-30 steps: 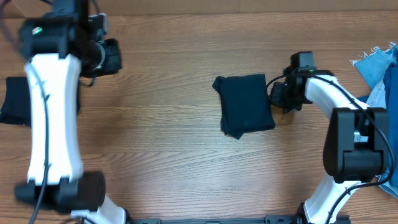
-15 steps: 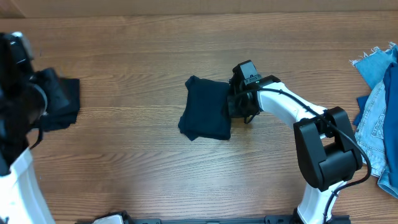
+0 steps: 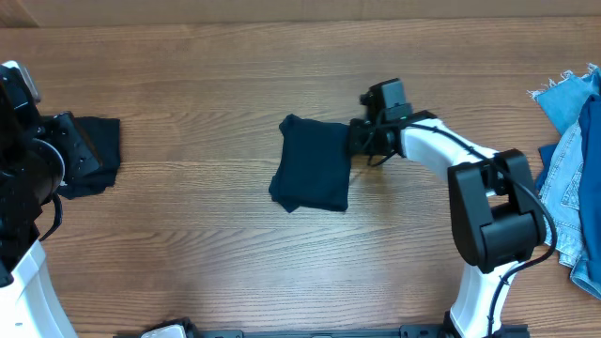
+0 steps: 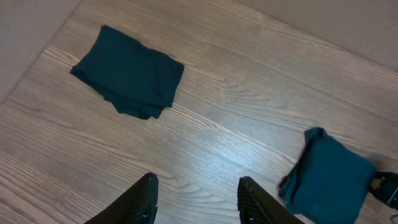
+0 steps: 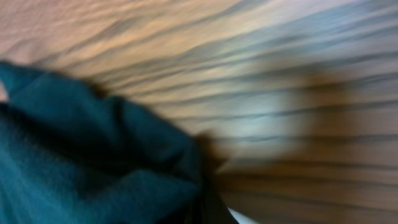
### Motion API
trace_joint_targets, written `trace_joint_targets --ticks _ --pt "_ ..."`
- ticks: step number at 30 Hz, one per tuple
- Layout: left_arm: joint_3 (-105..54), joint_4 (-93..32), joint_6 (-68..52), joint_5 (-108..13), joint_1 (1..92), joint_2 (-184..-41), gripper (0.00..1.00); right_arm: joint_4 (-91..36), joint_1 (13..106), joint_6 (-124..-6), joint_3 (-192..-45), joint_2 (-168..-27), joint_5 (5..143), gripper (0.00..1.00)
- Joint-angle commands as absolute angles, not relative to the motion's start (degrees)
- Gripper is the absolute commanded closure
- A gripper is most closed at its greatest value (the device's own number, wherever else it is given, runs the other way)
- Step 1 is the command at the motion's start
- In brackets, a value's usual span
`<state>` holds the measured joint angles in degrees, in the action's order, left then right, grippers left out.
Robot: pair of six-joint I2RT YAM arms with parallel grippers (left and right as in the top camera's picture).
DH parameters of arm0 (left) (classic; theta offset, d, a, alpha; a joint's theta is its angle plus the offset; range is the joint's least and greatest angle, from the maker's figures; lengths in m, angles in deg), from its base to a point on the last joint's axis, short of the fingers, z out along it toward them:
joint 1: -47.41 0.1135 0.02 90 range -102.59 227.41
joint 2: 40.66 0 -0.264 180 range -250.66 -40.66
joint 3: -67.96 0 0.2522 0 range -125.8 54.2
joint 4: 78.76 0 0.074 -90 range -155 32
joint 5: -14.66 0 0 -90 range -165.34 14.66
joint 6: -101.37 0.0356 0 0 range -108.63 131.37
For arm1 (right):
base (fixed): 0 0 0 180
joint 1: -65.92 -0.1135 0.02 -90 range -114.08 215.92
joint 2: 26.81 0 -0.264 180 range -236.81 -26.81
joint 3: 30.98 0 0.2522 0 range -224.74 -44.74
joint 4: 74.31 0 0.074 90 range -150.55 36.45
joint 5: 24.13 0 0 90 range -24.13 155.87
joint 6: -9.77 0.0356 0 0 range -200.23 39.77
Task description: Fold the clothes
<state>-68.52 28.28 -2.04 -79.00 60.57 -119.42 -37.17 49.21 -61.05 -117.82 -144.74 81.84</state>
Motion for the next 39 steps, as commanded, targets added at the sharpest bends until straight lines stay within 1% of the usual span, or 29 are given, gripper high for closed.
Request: trace_joint_targets --ticks 1,2,6,9,11,12,13,14,15,16,18,19,21,22,23,24,25,26,29,30,31,32,33,35,36,38,39 --pt "-68.5 28.2 -3.0 -78.3 60.9 -119.3 0.54 -36.6 48.8 -62.4 -117.7 -147.4 86.4 0.96" --pt "-68.5 28.2 -3.0 -78.3 60.9 -119.3 0.54 -36.6 48.1 -64.0 -117.7 -147.4 89.0 0.96" --pt "-68.5 28.2 -3.0 -78.2 60.9 -119.3 0.54 -36.6 45.8 -64.2 -118.0 -147.4 87.4 0.96" --pt "-68.5 28.9 -3.0 -77.1 60.9 -119.3 0.53 -36.4 44.4 -68.6 -119.1 -147.4 88.8 0.96" --pt "-68.5 29.3 -3.0 -76.7 60.9 -119.6 0.45 -34.7 43.5 -70.6 -120.2 -147.4 87.8 0.96" --pt "-68.4 29.5 -2.6 -73.9 60.9 -120.1 0.35 -33.2 43.4 -73.0 -121.1 -147.4 87.3 0.96" --pt "-68.1 29.5 -1.3 -72.2 60.9 -120.2 0.34 -32.8 43.7 -73.0 -121.7 -147.3 86.4 0.96" --pt "-67.1 29.4 1.9 -69.4 60.9 -120.7 0.34 -32.1 44.5 -72.9 -122.8 -147.3 85.9 0.89" --pt "-66.2 29.5 5.2 -66.7 60.9 -121.3 0.34 -30.3 45.9 -72.7 -124.7 -147.0 84.2 0.77" --pt "-63.6 29.2 9.2 -62.3 60.9 -122.6 0.34 -26.3 47.9 -72.8 -128.3 -146.7 81.7 0.69" --pt "-57.1 26.9 14.9 -53.9 60.9 -125.5 0.3 -18.1 51.3 -72.8 -134.9 -146.0 78.8 0.58" --pt "-52.9 24.8 16.9 -49.4 60.9 -127.5 0.23 -12.6 53.4 -72.8 -139.4 -145.4 78.2 0.51" --pt "-44.5 19.2 17.9 -42.4 60.9 -132.1 0.19 -4.4 56.4 -72.8 -145.6 -144.2 78.6 0.34" --pt "-40.3 15.8 19.0 -37.8 60.9 -135.0 0.19 -1.2 57.1 -72.8 -147.5 -143.6 78.8 0.28" --pt "-36.0 12.2 21.0 -32.4 60.7 -138.4 0.23 2.4 57.5 -72.8 -148.9 -142.9 79.0 0.21" --pt "-33.0 9.9 23.0 -29.1 60.5 -141.2 0.28 4.9 57.5 -72.8 -149.4 -142.3 80.2 0.18" --pt "-30.4 8.0 24.7 -28.3 59.8 -144.6 0.35 7.0 57.5 -72.8 -149.4 -141.7 82.4 0.17" --pt "-28.3 6.4 26.4 -28.3 58.8 -148.0 0.38 9.2 57.5 -72.8 -149.4 -141.2 85.1 0.14" --pt "-26.5 2.4 28.1 -28.4 54.3 -155.5 0.38 12.0 57.9 -71.0 -149.4 -140.6 87.9 0.14" --pt "-26.5 0.1 27.1 -28.5 52.3 -156.9 0.41 12.5 58.2 -71.0 -149.4 -140.5 88.9 0.15" --pt "-26.4 -3.7 21.7 -31.8 49.9 -157.7 0.42 13.1 58.3 -71.1 -149.4 -140.5 89.1 0.15" --pt "-25.9 -6.7 16.8 -36.0 48.3 -157.8 0.4 13.5 58.3 -71.1 -149.4 -140.5 89.1 0.15" --pt "-25.2 -9.7 12.1 -39.9 46.7 -157.8 0.35 13.7 58.3 -71.1 -149.4 -140.5 89.1 0.15" --pt "-22.2 -16.8 2.4 -44.8 44.1 -157.8 0.3 14.4 58.3 -71.6 -149.4 -140.5 89.1 0.15" --pt "-20.5 -20.2 -1.3 -44.8 43.6 -157.8 0.26 14.8 58.3 -71.8 -149.4 -140.5 89.1 0.15" --pt "-18.2 -23.1 -5.5 -44.9 43.5 -157.8 0.23 15.5 58.3 -72.5 -149.4 -140.5 89.1 0.16" --pt "-16.7 -24.4 -8.9 -44.9 43.5 -157.8 0.18 16.2 58.3 -73.3 -149.4 -140.5 89.1 0.16"
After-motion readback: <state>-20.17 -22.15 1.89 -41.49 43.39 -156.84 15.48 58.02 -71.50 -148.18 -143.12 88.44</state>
